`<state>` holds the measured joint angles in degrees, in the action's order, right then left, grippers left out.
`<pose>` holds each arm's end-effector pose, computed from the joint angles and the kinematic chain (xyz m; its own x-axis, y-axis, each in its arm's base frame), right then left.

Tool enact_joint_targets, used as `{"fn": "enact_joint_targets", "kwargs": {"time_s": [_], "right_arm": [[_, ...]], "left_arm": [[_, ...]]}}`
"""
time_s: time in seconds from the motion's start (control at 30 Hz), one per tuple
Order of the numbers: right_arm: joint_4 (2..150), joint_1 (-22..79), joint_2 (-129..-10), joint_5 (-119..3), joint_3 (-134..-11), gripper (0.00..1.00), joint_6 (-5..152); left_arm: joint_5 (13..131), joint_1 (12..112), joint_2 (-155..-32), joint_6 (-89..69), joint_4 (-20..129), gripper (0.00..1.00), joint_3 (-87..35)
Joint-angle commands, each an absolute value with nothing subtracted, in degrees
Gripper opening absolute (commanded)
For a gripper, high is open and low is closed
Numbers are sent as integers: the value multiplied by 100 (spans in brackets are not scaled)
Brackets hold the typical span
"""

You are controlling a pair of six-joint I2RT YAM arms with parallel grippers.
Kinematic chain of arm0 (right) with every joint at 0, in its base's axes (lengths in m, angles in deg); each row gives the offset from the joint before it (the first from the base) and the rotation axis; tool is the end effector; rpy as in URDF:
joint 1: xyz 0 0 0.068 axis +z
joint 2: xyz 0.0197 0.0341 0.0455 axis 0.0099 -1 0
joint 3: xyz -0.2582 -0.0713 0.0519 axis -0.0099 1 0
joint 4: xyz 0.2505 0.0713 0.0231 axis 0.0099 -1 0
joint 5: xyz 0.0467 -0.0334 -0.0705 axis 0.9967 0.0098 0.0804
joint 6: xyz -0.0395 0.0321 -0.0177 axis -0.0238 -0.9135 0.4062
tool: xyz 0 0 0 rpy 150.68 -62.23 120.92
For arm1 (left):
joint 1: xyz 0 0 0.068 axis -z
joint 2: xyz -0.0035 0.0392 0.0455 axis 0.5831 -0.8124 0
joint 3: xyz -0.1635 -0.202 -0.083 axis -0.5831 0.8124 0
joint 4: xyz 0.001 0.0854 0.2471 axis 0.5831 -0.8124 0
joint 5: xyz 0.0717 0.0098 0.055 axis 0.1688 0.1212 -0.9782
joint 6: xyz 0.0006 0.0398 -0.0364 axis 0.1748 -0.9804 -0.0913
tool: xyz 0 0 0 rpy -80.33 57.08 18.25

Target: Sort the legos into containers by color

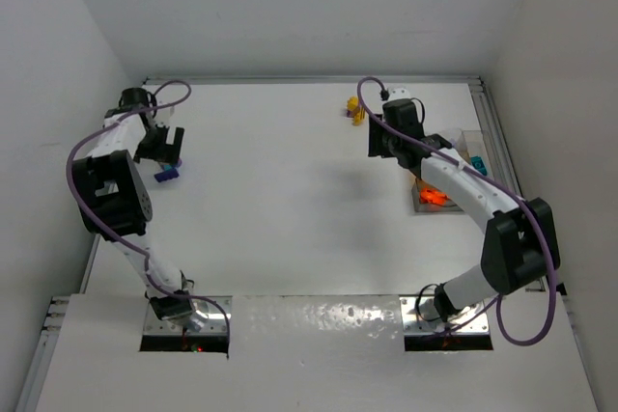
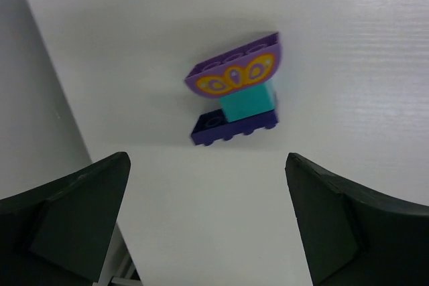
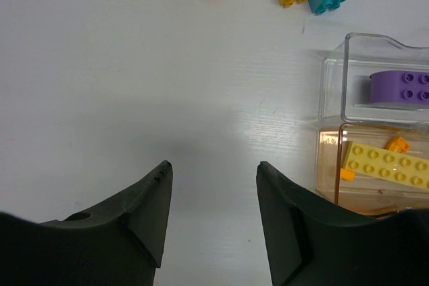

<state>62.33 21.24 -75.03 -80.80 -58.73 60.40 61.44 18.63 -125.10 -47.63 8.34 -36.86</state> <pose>0.3141 0.1160 0.2600 -0.6130 0.1140 -0.7818 0.0390 0.9927 0.1142 0.3685 0.1147 0.2218 -0.9317 0.1707 -0.3207 0.1093 0.9735 0.2007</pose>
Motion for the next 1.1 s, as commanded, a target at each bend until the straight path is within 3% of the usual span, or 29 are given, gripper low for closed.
{"fn": "enact_joint_targets", "kwargs": {"time_s": [0.0,0.67,0.97,1.07], "right_arm": [[6396,2149,-7259,-8028,-5905,53,5897],[6211,2141,-7382,-8045,-6098,55,5897],[6141,2141,-7382,-8098,-6133,55,5932],[6141,2149,-7391,-8115,-6133,55,5932]], "left_arm": [[5735,2205,-12458,-4266,1540,100,-3345],[4962,2284,-13266,-3475,1893,99,-3327],[4909,2249,-13336,-3299,1902,87,-3275],[5032,2249,-13362,-3247,1858,73,-3335]]}}
